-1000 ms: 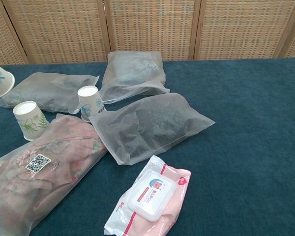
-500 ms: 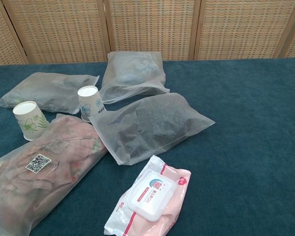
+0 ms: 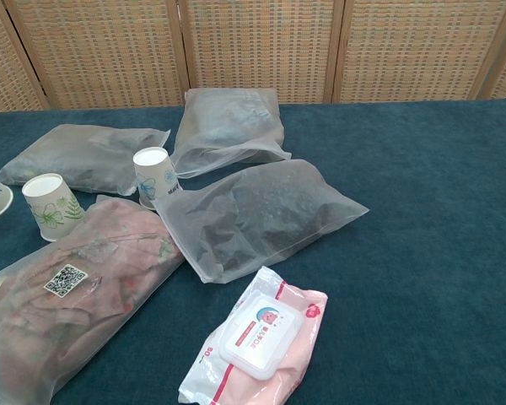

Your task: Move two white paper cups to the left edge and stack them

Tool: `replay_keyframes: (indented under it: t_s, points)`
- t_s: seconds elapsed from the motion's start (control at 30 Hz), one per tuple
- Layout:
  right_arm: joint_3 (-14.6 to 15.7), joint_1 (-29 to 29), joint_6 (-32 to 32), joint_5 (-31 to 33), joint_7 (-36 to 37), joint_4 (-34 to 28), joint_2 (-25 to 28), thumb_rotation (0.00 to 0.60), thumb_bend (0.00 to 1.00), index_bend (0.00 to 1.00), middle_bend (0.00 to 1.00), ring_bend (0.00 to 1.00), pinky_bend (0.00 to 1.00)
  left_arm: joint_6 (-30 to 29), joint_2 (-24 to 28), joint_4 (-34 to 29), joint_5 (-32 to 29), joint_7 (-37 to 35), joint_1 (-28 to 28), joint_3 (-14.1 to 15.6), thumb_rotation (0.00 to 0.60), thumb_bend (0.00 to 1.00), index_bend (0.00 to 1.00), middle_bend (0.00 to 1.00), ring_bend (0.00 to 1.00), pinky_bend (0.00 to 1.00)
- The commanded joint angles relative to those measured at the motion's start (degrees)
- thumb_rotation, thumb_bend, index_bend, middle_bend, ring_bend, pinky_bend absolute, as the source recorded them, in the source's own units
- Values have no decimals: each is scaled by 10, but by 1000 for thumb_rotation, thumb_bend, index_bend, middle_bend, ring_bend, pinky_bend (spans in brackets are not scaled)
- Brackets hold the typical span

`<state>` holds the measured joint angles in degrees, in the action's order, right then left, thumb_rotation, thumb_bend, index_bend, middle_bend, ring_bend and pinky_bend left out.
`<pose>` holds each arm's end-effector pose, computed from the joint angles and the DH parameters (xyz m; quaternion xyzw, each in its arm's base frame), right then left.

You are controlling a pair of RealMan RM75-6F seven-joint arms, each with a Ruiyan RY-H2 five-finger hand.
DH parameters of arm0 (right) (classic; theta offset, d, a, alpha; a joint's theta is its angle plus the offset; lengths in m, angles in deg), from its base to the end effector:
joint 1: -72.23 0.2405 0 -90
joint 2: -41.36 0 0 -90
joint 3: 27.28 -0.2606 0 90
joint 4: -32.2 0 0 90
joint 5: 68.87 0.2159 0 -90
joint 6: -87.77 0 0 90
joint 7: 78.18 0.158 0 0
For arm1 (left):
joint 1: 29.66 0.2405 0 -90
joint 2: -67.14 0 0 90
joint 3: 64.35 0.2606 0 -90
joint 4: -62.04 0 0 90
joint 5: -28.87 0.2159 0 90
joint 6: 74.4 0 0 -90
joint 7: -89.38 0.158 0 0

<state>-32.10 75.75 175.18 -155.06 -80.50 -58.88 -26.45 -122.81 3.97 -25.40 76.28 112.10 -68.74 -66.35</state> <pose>-0.3147 -0.1954 0.1476 0.5750 -0.3737 0.4056 0.6043 -0.2939 0.3649 0.1208 -0.7011 -0.4059 -0.1638 0.5630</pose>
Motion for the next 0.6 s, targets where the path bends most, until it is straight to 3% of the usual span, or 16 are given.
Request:
replay_keyframes:
  t_s: [0.03,0.6]
  points:
    - [0,0,0,0,1,0,0,600,93,0,0,0,0,9,-12,2,-23,13,-11,-4,600,168,465,0,0,0]
    - [-1,0,1,0,9,1,2,600,94,0,0,0,0,6,-71,41,-117,76,-45,1,600,169,465,0,0,0]
